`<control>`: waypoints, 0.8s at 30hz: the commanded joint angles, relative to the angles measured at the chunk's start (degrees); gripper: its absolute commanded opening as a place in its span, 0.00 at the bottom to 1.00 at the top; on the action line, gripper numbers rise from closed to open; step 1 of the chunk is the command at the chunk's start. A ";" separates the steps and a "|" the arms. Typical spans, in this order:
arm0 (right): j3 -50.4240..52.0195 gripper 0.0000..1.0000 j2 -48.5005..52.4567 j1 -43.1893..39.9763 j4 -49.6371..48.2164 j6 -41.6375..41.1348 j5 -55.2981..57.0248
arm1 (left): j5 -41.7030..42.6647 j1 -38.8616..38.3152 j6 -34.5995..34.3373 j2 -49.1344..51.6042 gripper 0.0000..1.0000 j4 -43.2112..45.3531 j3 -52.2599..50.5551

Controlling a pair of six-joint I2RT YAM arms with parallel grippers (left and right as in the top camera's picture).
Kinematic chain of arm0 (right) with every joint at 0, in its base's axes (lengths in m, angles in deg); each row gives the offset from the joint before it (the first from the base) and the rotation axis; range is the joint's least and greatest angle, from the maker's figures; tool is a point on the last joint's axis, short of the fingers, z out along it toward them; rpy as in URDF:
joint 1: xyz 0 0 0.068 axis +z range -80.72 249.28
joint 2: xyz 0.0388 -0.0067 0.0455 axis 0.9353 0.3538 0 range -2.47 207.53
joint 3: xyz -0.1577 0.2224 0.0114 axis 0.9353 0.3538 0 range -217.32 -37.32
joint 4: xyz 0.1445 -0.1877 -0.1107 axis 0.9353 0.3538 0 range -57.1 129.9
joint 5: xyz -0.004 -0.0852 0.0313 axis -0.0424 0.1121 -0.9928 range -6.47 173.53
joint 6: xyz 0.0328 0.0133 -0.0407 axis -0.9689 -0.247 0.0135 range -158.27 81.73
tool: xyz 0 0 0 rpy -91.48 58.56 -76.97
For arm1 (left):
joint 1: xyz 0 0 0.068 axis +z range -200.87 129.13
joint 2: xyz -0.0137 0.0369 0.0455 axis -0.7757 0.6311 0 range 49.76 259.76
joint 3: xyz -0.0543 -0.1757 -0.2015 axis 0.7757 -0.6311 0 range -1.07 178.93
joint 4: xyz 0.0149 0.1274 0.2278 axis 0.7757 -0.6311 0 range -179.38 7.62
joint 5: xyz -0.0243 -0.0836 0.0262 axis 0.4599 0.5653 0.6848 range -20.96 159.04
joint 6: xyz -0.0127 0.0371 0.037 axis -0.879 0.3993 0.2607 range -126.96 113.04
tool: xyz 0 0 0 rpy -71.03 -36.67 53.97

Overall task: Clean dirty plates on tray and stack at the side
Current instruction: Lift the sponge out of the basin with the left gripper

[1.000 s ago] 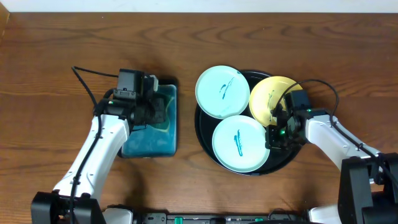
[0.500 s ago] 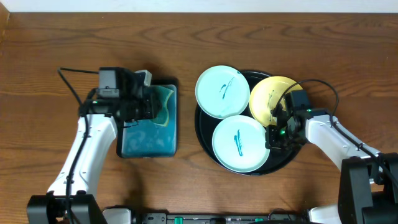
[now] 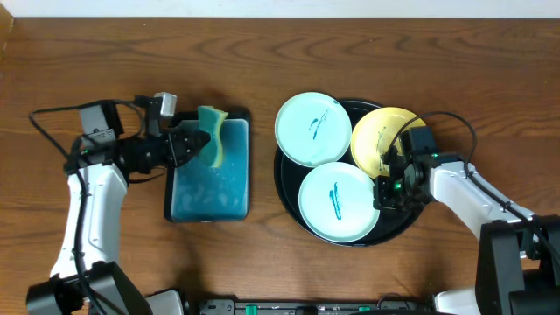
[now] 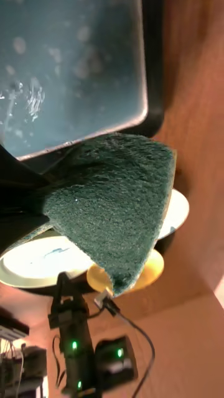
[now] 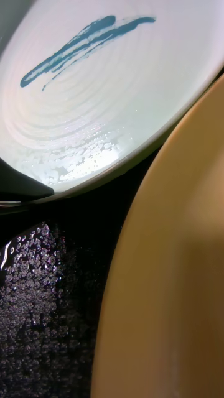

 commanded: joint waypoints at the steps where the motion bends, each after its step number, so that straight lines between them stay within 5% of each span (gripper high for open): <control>1: 0.68 0.01 0.50 0.83 -0.33 -0.24 1.31 | 6.51 1.27 3.54 2.58 0.07 0.04 -0.59; 24: 0.68 0.01 0.50 0.83 -0.35 -0.22 1.31 | 8.55 1.25 3.72 7.08 0.07 0.07 -0.59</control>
